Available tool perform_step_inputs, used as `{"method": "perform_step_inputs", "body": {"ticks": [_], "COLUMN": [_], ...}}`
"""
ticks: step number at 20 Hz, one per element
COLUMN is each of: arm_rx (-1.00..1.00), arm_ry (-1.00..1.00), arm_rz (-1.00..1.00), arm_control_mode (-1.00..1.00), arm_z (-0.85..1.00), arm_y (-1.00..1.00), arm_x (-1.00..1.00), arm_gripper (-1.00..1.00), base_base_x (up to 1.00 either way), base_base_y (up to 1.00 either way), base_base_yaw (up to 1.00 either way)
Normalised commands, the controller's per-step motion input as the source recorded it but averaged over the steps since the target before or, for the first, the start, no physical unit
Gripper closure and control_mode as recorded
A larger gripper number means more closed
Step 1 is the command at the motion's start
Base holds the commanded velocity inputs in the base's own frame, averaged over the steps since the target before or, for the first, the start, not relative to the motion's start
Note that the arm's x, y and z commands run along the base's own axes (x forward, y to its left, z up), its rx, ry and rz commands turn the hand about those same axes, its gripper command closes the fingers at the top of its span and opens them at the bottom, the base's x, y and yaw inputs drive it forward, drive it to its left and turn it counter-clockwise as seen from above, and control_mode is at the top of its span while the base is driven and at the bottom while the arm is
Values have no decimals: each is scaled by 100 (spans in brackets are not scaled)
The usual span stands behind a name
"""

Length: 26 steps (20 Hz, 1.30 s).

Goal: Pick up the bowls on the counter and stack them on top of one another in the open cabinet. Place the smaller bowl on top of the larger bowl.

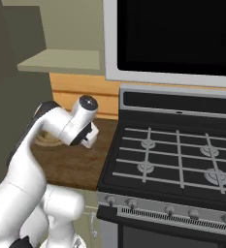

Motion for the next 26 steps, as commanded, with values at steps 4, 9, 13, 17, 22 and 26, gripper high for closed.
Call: {"method": "perform_step_inputs", "body": {"ticks": [4, 9, 13, 17, 22, 26], "arm_rx": [-5, 0, 0, 0, 0, 1], "arm_ry": [-18, -14, -14, -5, 0, 11], "arm_rz": [-6, -5, -11, -21, -27, -23], "arm_control_mode": [-100, -100, -100, -100, -100, -100], "arm_z": [100, 100, 100, 100, 100, 94], "arm_y": [0, 0, 0, 1, 1, -1], "arm_x": [-19, 0, 0, 27, 62, 100], "arm_gripper": [100, 100, 100, 100, 100, 100], "base_base_x": [0, 0, 0, 0, 0, 0], "base_base_y": [0, 0, 0, 0, 0, 0], "base_base_yaw": [0, 0, 0, 0, 0, 0]}}
